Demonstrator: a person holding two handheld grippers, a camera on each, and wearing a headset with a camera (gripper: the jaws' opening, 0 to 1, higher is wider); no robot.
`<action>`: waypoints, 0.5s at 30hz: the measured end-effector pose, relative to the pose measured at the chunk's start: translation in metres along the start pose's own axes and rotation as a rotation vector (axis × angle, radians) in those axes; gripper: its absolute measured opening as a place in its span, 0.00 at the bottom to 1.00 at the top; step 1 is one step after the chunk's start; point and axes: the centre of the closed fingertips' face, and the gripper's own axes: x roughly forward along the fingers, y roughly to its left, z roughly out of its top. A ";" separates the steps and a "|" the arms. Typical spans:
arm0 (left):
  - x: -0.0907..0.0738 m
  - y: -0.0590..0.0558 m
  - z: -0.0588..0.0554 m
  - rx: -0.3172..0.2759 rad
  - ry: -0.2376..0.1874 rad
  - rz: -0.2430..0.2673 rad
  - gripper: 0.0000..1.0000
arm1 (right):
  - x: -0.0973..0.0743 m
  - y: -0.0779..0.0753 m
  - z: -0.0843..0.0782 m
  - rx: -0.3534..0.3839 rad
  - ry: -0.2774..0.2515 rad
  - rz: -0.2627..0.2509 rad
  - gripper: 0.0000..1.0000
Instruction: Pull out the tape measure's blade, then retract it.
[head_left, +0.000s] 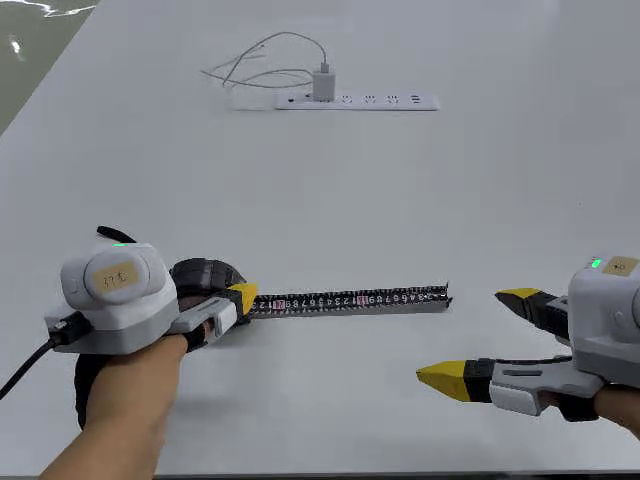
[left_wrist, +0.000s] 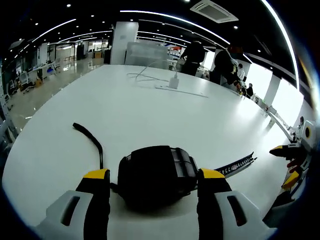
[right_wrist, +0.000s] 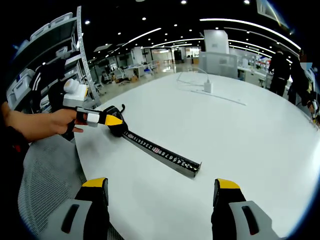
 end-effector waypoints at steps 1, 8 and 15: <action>0.000 -0.001 0.000 -0.008 0.000 -0.005 0.66 | 0.000 0.000 0.000 0.000 0.000 0.000 0.85; 0.002 -0.004 -0.001 -0.027 -0.007 -0.008 0.60 | 0.002 0.001 0.000 0.003 0.001 0.003 0.84; 0.002 -0.003 -0.001 -0.027 -0.008 -0.006 0.60 | 0.005 0.001 0.001 0.001 0.000 0.007 0.84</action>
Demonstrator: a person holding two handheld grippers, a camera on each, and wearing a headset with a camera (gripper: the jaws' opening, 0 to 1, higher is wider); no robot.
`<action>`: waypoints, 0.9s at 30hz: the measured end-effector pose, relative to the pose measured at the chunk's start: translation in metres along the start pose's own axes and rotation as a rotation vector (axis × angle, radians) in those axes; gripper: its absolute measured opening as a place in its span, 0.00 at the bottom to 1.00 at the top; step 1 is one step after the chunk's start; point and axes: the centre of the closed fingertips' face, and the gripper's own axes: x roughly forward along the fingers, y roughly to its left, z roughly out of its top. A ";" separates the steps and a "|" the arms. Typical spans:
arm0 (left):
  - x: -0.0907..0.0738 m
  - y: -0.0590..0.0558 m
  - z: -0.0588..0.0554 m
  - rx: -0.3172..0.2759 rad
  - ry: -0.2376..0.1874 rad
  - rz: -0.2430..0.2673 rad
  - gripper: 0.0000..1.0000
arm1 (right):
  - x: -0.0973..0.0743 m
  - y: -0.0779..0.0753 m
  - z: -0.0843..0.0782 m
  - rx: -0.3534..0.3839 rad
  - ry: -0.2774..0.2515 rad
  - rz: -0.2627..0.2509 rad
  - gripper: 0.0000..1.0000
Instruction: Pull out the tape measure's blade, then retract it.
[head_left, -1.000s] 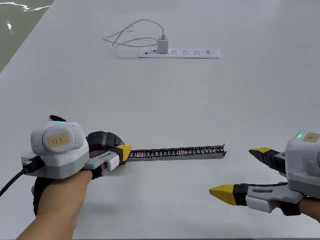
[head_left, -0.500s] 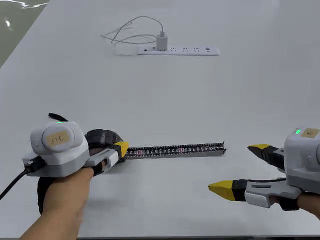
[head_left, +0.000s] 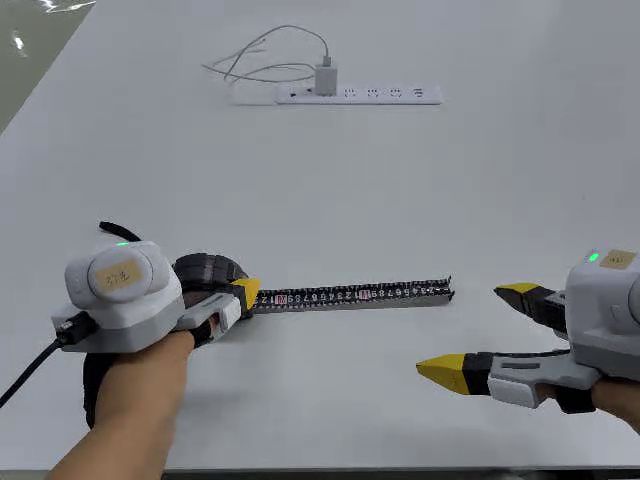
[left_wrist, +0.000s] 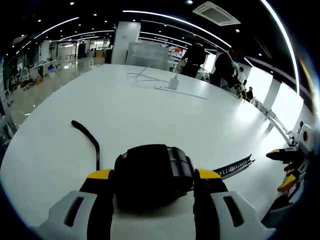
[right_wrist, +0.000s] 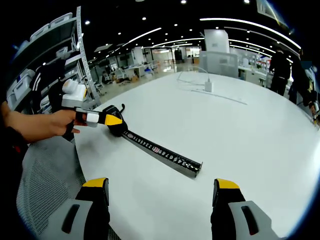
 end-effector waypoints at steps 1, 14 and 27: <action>0.000 0.000 0.000 0.000 0.001 -0.001 0.60 | 0.001 -0.001 0.000 -0.002 0.001 0.000 0.84; 0.000 0.001 0.000 0.002 0.011 -0.018 0.59 | 0.022 -0.027 -0.006 -0.158 0.068 0.066 0.63; 0.001 0.001 0.000 0.004 0.009 -0.016 0.59 | 0.050 -0.052 -0.008 -0.395 0.130 0.212 0.40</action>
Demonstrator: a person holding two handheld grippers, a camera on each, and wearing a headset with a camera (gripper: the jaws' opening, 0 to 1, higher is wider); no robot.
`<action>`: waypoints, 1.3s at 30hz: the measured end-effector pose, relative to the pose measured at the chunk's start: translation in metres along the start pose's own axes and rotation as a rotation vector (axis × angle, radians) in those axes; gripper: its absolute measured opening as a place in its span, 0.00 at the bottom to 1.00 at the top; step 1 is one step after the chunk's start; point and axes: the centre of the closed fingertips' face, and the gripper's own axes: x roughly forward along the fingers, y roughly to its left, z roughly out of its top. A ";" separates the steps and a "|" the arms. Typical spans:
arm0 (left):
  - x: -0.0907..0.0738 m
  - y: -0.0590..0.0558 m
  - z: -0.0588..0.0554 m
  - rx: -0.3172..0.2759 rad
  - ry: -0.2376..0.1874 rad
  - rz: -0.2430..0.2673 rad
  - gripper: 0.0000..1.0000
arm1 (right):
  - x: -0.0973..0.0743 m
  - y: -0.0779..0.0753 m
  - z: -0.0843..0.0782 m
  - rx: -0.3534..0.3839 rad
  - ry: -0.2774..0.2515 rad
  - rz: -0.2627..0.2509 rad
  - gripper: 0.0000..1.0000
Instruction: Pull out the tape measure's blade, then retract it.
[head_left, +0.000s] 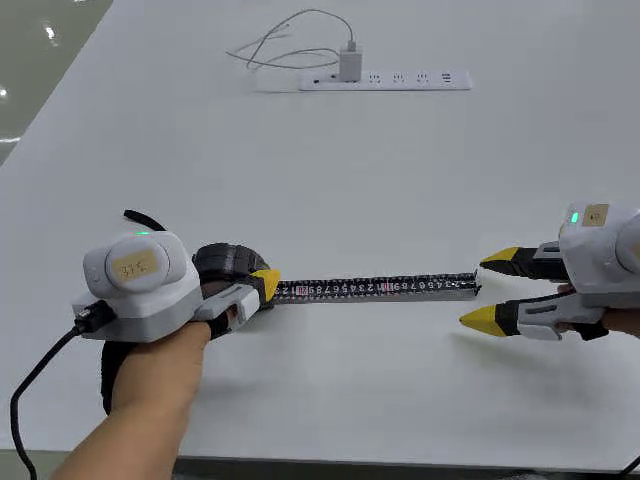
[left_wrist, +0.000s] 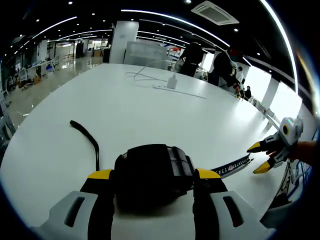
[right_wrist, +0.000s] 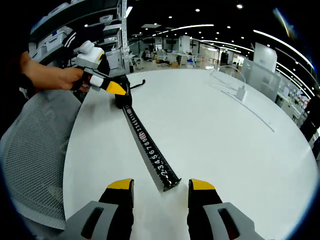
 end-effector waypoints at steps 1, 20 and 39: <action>0.000 0.000 0.000 0.000 0.001 0.000 0.59 | 0.001 -0.001 0.000 0.000 -0.001 0.011 0.39; 0.000 0.000 0.000 0.001 0.003 0.001 0.59 | 0.003 -0.002 0.002 -0.103 0.005 0.104 0.16; 0.001 0.001 0.000 -0.004 -0.004 0.012 0.59 | 0.005 -0.003 -0.001 -0.207 0.029 0.148 0.09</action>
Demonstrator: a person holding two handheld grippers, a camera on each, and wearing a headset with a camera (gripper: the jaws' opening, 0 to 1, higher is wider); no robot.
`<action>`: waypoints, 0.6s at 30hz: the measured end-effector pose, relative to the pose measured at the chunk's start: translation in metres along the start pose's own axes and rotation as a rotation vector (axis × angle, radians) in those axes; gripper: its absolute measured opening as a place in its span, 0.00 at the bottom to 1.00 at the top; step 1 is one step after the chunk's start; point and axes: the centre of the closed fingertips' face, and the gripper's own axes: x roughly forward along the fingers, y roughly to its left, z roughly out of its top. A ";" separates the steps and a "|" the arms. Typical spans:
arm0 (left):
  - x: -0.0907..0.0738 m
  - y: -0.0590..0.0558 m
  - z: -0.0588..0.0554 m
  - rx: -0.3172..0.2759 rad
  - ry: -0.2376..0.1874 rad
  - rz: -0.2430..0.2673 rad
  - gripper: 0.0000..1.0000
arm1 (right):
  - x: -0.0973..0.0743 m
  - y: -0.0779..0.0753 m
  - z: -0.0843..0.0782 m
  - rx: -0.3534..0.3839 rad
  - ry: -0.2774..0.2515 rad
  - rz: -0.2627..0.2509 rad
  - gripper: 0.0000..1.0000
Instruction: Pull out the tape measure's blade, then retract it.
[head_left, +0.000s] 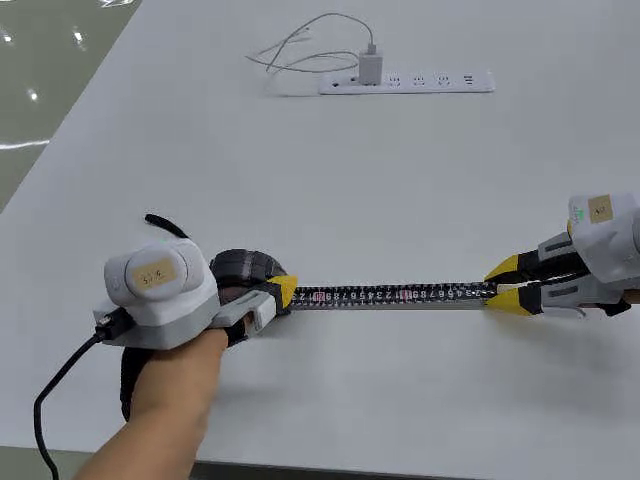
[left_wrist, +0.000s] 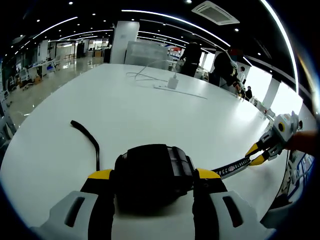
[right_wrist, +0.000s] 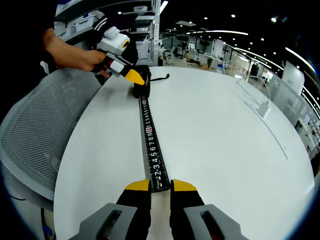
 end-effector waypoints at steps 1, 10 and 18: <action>0.000 0.000 0.000 0.001 -0.001 0.000 0.59 | 0.000 0.000 0.000 -0.003 0.003 -0.003 0.09; -0.001 0.001 0.001 0.006 -0.003 0.005 0.57 | 0.001 0.004 0.001 -0.008 0.010 -0.013 0.09; 0.000 0.002 0.001 0.019 -0.005 -0.001 0.55 | 0.003 0.005 0.003 -0.015 0.007 -0.016 0.09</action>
